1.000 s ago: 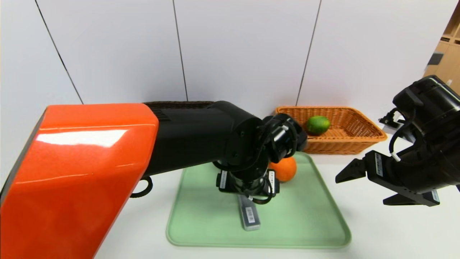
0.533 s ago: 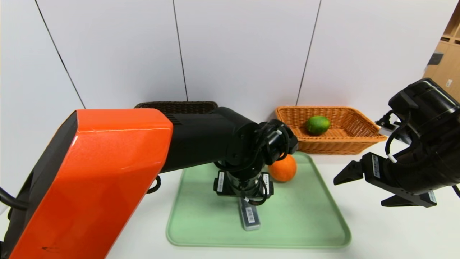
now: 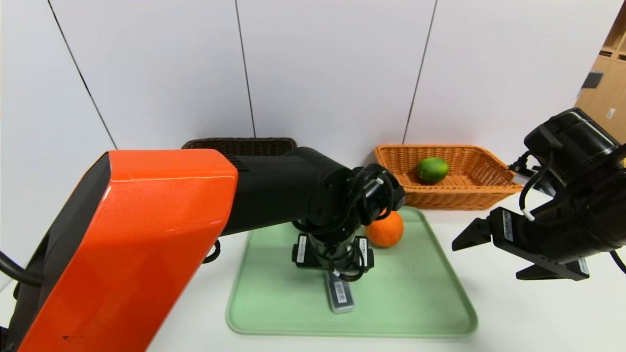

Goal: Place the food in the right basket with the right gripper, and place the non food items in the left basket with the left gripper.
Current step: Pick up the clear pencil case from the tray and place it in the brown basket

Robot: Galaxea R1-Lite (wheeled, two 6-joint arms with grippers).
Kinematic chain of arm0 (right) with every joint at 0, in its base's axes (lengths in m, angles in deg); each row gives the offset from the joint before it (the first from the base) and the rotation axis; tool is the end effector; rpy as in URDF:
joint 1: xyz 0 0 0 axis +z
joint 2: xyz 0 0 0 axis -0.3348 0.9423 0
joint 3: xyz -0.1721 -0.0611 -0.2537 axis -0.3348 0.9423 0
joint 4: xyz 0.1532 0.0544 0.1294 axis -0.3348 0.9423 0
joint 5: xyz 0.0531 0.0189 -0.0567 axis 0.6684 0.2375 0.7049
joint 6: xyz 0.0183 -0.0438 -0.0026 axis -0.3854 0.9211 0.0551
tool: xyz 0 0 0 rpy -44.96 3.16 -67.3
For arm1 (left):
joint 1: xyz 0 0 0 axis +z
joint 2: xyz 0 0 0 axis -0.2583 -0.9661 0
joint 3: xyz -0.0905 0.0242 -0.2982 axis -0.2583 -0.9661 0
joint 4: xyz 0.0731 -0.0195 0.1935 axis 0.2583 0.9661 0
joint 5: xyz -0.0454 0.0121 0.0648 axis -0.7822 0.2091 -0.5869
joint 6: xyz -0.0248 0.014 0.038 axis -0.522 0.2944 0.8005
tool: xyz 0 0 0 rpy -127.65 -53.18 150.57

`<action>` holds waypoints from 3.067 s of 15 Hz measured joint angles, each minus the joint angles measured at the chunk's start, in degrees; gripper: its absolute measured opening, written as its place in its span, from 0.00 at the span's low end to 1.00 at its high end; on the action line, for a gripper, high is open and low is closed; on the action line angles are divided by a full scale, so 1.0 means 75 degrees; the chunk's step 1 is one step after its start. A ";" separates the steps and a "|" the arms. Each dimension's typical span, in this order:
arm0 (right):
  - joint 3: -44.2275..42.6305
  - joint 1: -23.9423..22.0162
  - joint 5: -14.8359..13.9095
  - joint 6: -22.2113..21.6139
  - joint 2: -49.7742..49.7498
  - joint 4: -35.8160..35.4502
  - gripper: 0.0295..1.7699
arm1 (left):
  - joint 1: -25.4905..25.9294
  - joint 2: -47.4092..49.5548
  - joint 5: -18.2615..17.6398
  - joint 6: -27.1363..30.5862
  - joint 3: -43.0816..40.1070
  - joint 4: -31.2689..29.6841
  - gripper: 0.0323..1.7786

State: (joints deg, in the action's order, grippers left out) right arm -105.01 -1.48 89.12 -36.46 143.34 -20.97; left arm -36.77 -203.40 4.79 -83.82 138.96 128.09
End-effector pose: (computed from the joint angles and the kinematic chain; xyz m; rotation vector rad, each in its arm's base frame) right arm 0.2477 0.0840 0.2002 0.4291 1.1494 -0.0196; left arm 0.2946 -0.3558 0.1359 -0.0325 1.1218 -0.1800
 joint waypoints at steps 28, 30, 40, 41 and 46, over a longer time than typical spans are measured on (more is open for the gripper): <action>0.0206 -0.0213 -0.0010 0.0029 0.0062 -0.0988 0.97 | 0.3322 0.2319 0.0546 0.0280 -0.0081 -0.2749 0.29; 0.0195 -0.0210 -0.0013 0.0026 0.0062 -0.1018 0.97 | 0.3691 0.1894 0.1281 0.0688 -0.0132 -0.2716 0.29; 0.0317 -0.0213 -0.0024 0.0024 -0.0005 -0.1014 0.97 | 0.4429 0.0572 0.1760 0.1408 -0.0111 -0.4046 0.29; 0.0320 -0.0213 -0.0026 0.0029 -0.0002 -0.1014 0.97 | 0.4470 0.0540 0.1785 0.1408 -0.0111 -0.4031 0.29; 0.0323 -0.0210 -0.0024 0.0033 -0.0002 -0.1022 0.97 | 0.4473 0.0489 0.1764 0.1419 -0.0117 -0.4075 0.57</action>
State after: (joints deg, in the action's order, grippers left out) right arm -102.59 -3.05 88.93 -36.22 143.33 -28.64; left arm -3.22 -199.73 18.02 -73.18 138.09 97.53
